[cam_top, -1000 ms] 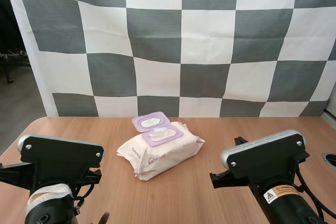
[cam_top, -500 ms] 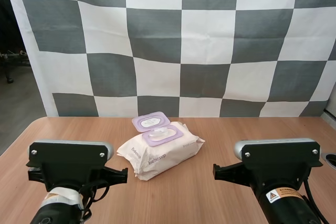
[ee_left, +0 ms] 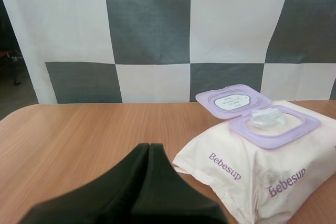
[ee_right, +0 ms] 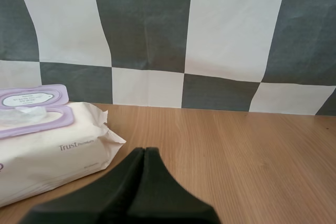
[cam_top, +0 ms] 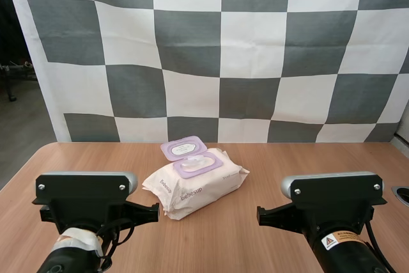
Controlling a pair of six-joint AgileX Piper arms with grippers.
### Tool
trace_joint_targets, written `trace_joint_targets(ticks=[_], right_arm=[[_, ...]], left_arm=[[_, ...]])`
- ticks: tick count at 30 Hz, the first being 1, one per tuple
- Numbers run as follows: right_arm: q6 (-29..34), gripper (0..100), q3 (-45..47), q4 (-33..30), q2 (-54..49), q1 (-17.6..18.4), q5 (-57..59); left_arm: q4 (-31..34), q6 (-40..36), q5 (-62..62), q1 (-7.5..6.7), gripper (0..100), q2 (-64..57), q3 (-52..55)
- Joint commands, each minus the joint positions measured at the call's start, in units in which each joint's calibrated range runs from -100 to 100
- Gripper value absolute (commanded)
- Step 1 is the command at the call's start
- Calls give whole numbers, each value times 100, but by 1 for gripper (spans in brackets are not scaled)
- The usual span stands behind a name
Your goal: Open the wet wipes lid
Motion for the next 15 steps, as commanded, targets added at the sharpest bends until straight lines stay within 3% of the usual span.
trace_joint_targets(ticks=[1,15], right_arm=[[3,0,0,-2,0,0,3],[3,0,0,34,0,0,3]], left_arm=[[-17,-2,0,-5,0,0,0],[-12,-2,-95,-5,0,0,0]])
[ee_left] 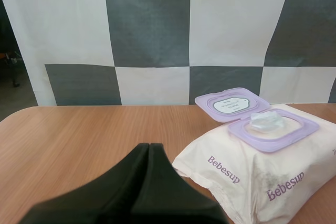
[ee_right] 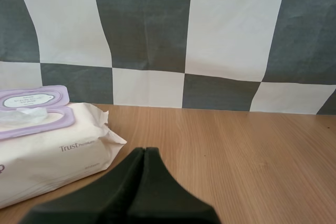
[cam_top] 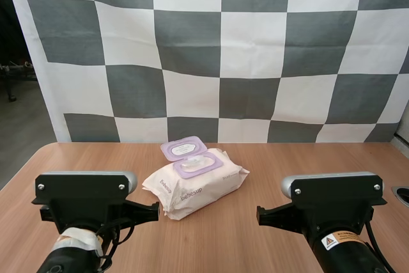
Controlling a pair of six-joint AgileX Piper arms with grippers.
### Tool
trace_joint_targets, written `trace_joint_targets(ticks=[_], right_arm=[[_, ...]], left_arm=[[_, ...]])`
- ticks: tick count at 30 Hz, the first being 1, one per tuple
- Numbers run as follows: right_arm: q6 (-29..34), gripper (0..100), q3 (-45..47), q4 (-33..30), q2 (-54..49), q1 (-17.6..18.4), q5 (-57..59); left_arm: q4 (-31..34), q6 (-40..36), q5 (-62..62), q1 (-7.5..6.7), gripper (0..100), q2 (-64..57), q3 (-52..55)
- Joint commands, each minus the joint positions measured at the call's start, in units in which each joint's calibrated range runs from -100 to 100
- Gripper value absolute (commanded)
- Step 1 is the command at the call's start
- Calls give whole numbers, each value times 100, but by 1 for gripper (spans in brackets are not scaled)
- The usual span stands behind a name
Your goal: Open the wet wipes lid
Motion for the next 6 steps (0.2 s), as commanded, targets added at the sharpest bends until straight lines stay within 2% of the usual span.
trace_joint_targets(ticks=[1,6], right_arm=[[3,0,0,9,0,0,3],[3,0,0,9,0,0,3]], left_arm=[[-12,-2,-5,-5,0,0,0],[-12,-2,-5,-5,0,0,0]])
